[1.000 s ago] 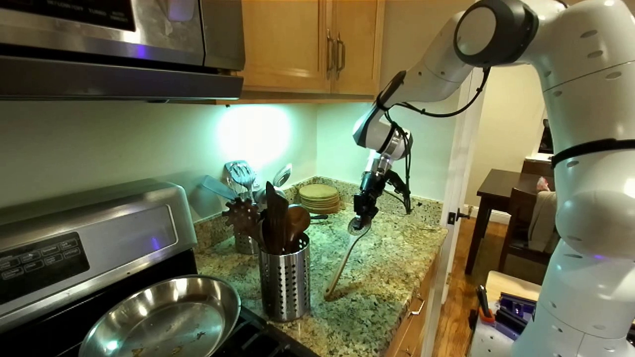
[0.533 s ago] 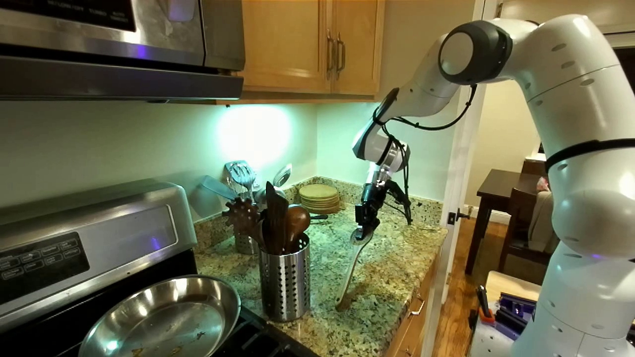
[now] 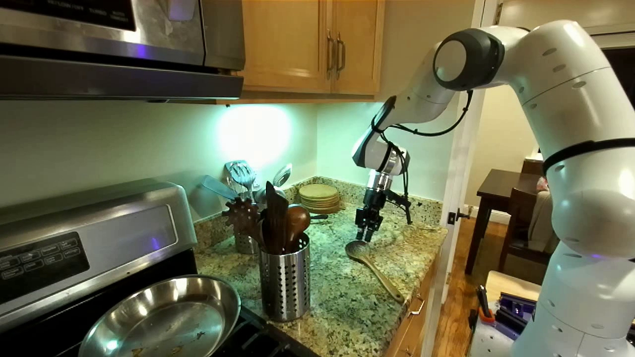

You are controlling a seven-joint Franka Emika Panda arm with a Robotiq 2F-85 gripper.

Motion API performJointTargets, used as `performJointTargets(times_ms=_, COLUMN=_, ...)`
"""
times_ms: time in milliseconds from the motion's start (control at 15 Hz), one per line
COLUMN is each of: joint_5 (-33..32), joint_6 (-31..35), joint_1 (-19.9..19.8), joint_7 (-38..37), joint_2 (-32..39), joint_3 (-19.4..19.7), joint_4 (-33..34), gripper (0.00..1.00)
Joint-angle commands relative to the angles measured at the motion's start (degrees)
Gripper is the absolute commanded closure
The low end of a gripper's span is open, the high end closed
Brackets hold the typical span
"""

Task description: Put the wooden spoon with holes on the countertop

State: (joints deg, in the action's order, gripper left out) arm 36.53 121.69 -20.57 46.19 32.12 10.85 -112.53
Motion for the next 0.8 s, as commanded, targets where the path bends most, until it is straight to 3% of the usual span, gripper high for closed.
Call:
performJointTargets(times_ms=0, joint_5=0.57, joint_6=6.61, joint_1=-2.02, joint_7=0.22, joint_2=-2.54, joint_3=-1.75, joint_4=-2.4, gripper=0.16)
performJointTargets(times_ms=133, joint_5=0.38, joint_6=10.45, joint_1=-1.82, joint_7=0.08, joint_2=-4.53, joint_3=-1.92, joint_4=-3.96, gripper=0.03)
performJointTargets(times_ms=200, joint_5=-0.2, joint_6=12.55, joint_1=-1.48, joint_7=-0.17, joint_2=-5.6, joint_3=-1.87, joint_4=-4.84, gripper=0.01)
performJointTargets(times_ms=467, joint_5=-5.75, joint_6=24.39, joint_1=1.34, joint_7=-2.22, joint_2=-14.76, joint_3=-1.01, joint_4=-13.02, gripper=0.0)
performJointTargets(times_ms=733, joint_5=-17.71, joint_6=33.25, joint_1=4.05, joint_7=-9.69, joint_2=-25.05, joint_3=0.4, joint_4=-22.07, gripper=0.0)
